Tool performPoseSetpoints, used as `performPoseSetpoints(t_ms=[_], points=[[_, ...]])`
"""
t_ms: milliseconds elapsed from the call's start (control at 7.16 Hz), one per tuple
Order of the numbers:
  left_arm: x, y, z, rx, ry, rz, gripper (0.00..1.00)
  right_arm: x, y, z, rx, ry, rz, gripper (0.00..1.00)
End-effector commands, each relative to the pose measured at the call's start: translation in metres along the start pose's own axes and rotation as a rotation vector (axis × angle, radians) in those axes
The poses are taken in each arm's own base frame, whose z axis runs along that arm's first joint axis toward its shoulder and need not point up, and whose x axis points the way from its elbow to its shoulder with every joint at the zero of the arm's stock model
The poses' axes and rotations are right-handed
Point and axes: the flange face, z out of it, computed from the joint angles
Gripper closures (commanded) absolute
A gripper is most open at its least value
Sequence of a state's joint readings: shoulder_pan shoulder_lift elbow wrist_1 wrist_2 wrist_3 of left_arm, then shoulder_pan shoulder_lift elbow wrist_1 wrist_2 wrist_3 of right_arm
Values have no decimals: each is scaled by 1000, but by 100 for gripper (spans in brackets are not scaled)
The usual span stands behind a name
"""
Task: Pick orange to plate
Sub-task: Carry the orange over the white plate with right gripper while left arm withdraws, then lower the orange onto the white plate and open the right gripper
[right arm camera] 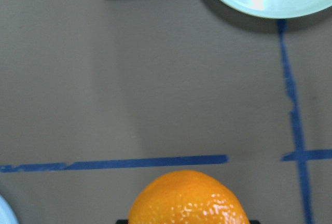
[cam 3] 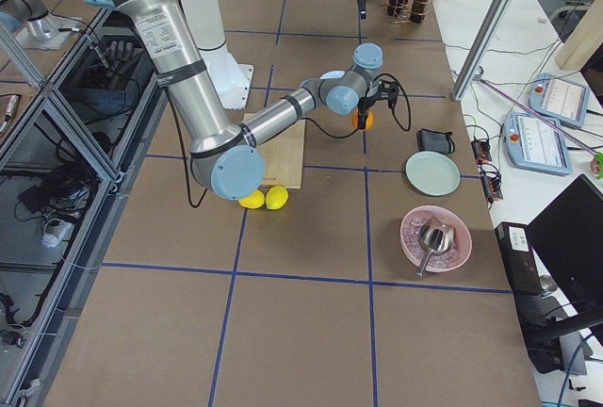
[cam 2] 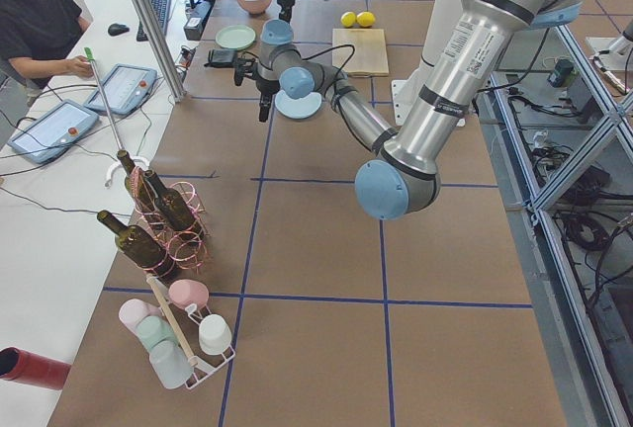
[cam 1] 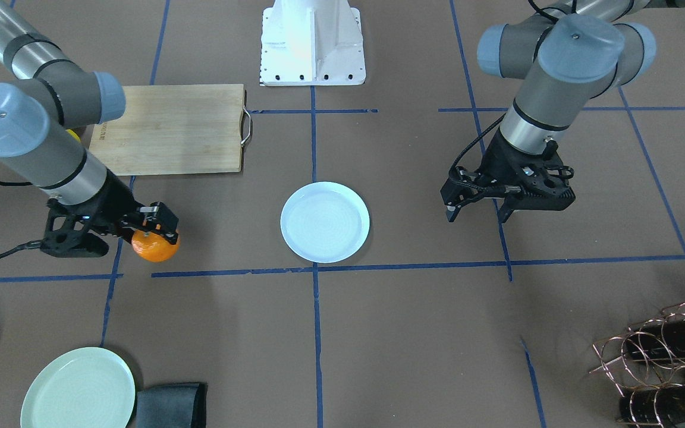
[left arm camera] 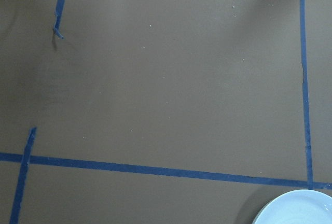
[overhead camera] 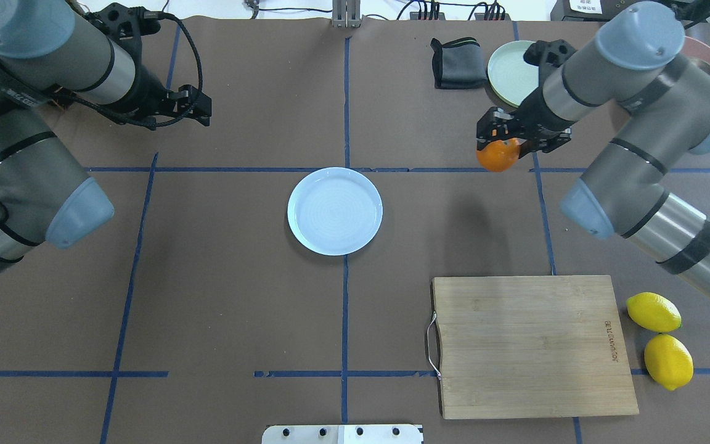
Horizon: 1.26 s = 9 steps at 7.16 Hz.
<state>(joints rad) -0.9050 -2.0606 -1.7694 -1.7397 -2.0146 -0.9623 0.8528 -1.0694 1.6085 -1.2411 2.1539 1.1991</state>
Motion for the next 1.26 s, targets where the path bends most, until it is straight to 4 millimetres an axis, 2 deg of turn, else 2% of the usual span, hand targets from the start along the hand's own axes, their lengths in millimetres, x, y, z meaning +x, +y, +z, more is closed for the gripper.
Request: performPoseSetpoints(t_ms=[0, 140, 279, 419, 559, 699, 838, 978, 1118], points=[[-54, -10, -16, 4, -64, 176, 0, -117, 44, 25, 49, -41, 88, 100], [-76, -12, -19, -14, -66, 193, 0, -156, 60, 46, 52, -6, 80, 100], [-83, -14, -22, -11, -72, 202, 0, -188, 73, 76, 66, 26, 70, 100], [-83, -14, -22, -11, -70, 203, 0, -228, 87, 109, 95, 63, 65, 100], [-83, -14, -24, -18, -58, 201, 0, -249, 96, 133, 99, 97, 55, 100], [-85, -15, -25, -20, -59, 197, 0, -251, 99, 135, 94, 98, 57, 100], [-85, -16, -27, -18, -54, 191, 0, -247, 99, 137, 87, 109, 59, 31], [-86, -15, -25, -26, -51, 188, 0, -247, 100, 136, 68, 117, 66, 0], [-85, -16, -26, -24, -49, 196, 0, -243, 99, 128, 38, 151, 76, 0]])
